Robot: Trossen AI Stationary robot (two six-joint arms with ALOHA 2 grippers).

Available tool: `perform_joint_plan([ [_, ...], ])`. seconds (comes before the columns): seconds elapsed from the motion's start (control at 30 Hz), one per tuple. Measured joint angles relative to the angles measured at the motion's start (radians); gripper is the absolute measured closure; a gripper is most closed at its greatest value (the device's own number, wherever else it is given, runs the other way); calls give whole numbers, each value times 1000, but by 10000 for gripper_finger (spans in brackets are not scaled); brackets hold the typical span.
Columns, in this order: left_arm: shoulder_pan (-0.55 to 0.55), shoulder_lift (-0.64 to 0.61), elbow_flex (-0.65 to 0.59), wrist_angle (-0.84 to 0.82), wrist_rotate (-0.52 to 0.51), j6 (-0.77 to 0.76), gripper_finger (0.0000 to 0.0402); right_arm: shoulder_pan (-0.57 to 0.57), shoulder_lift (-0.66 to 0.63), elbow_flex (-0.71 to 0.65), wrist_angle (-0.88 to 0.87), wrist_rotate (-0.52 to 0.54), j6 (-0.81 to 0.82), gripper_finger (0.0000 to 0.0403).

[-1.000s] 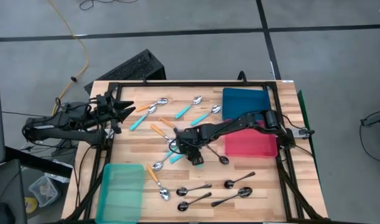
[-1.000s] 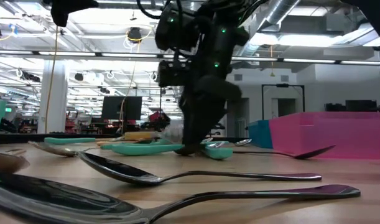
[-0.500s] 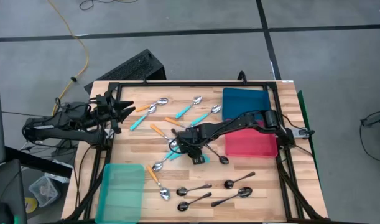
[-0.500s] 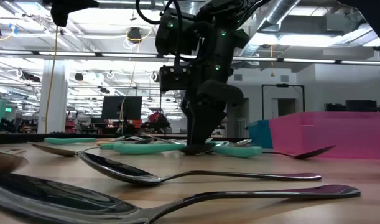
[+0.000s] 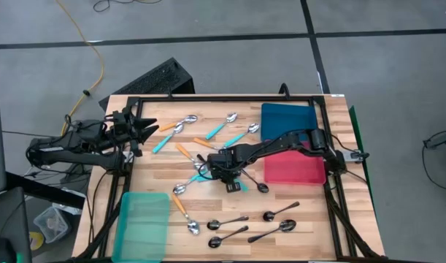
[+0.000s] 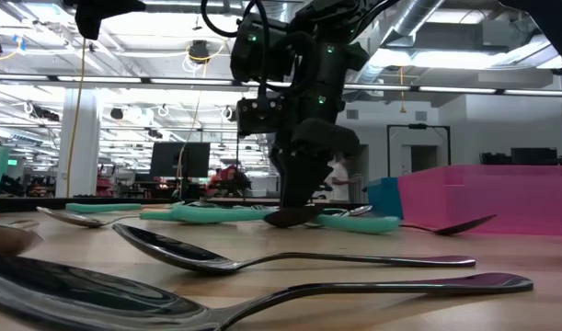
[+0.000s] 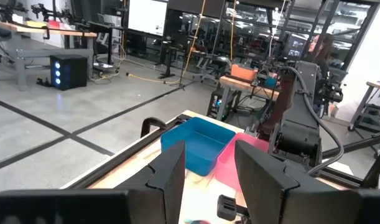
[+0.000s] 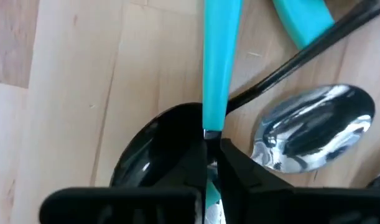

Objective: Sort silverware by color (type)
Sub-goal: Put the blue spoon into the skyblue bin

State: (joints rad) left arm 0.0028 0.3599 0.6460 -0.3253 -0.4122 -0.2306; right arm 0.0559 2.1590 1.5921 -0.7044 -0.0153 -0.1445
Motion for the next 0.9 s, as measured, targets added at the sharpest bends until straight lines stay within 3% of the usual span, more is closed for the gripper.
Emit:
perform_joint_plan([
  [0.5,0,0,0,0,0,0,278,-1,-3,174,-47,20,1,355],
  [0.7,0,0,0,0,1,0,278,-16,-3,146,87,1,-38,355],
  [0.9,0,0,0,-1,1,0,278,-39,-4,145,206,85,-78,355],
])
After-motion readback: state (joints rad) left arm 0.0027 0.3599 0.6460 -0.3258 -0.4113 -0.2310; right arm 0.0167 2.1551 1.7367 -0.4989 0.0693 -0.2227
